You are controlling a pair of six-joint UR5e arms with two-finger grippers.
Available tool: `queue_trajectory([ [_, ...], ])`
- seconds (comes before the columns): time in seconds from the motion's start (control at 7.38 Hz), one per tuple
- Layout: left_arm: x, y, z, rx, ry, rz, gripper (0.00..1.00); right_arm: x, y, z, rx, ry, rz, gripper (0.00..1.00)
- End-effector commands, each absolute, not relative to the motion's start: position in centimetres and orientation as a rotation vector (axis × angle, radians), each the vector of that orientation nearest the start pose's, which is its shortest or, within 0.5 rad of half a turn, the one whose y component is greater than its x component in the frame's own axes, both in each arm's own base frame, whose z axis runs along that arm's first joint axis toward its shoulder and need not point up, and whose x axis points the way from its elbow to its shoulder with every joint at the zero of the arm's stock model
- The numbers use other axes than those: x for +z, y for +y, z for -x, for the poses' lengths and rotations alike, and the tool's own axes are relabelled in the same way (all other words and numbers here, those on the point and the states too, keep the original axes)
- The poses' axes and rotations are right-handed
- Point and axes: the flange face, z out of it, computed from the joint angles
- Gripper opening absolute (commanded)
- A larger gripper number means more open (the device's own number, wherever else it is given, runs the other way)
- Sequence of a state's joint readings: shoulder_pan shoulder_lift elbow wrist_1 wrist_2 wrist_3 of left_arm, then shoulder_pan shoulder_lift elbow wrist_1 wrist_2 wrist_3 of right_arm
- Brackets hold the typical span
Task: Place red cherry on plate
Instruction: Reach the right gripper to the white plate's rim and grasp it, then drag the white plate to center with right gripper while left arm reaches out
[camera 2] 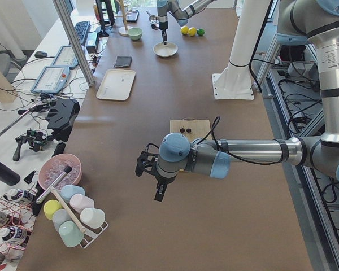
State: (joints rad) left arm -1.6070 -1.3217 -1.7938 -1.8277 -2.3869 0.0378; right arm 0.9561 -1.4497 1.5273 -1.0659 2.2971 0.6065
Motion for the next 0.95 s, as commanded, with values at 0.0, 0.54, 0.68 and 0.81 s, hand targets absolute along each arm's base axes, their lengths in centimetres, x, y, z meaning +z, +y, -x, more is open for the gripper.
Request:
queue_trajectory([
  [0.0,62.9,-39.4,7.5,0.094,0.806,-0.243,0.98,55.7,-50.0,27.5,-0.230,-0.904,-0.055,0.00],
  [0.54,57.1,-40.4,1.5,-0.070,0.874,-0.184,0.98,43.8,-48.6,33.1,-0.117,-1.054,-0.005,0.00],
  [0.68,54.9,-39.8,-1.4,-0.097,0.899,-0.159,0.98,39.3,-46.1,37.5,-0.071,-1.078,0.013,0.00],
  [0.81,53.7,-39.6,-4.4,-0.112,0.926,-0.126,0.98,36.3,-43.1,41.4,-0.036,-1.091,0.021,0.00],
])
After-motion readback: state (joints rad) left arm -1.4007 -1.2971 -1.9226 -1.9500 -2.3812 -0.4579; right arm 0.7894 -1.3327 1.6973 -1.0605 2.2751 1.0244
